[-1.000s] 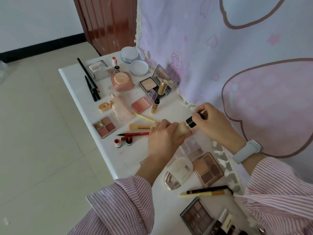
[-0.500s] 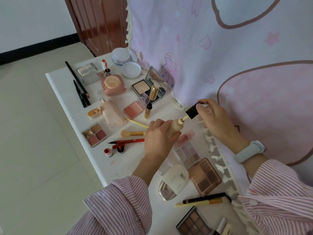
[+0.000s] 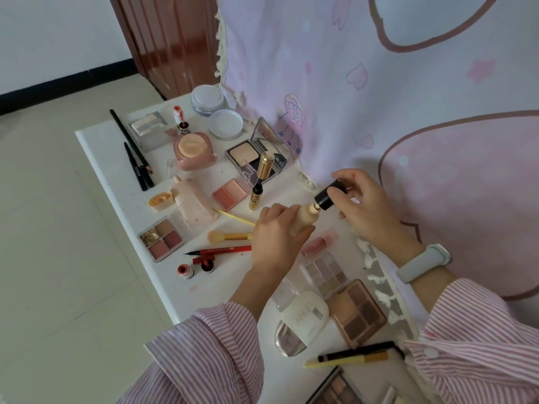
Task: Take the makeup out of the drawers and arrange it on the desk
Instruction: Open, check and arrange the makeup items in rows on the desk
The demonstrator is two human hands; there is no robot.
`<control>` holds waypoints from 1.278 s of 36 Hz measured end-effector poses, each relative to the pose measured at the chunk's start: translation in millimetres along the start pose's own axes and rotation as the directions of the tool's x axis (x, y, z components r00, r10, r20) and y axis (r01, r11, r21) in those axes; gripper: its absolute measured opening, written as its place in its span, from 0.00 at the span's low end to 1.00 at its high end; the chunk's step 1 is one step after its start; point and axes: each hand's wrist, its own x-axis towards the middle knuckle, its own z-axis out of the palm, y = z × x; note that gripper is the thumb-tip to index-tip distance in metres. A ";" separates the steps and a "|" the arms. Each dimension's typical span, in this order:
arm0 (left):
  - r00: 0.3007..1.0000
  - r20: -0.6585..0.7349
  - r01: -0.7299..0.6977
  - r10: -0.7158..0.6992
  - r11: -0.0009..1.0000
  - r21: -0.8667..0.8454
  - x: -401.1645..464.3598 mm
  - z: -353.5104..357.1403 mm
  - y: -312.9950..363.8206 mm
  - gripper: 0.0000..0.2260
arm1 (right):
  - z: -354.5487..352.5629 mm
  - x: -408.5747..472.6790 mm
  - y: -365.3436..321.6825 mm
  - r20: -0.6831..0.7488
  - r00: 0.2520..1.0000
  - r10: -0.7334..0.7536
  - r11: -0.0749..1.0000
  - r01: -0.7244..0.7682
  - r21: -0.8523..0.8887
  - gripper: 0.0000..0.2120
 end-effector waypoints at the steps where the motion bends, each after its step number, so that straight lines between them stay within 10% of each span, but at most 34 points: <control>1: 1.000 -0.002 0.002 -0.002 1.000 -0.003 0.9 0.3 0.0 0.17 | 0.9 0.6 0.0 0.003 1.000 -0.006 1.000 0.006 -0.004 0.10; 46: 0.981 0.154 0.168 -0.116 0.906 -0.388 15.9 -23.1 9.6 0.11 | 32.5 -10.9 43.9 0.257 0.961 0.100 0.988 -0.127 0.089 0.10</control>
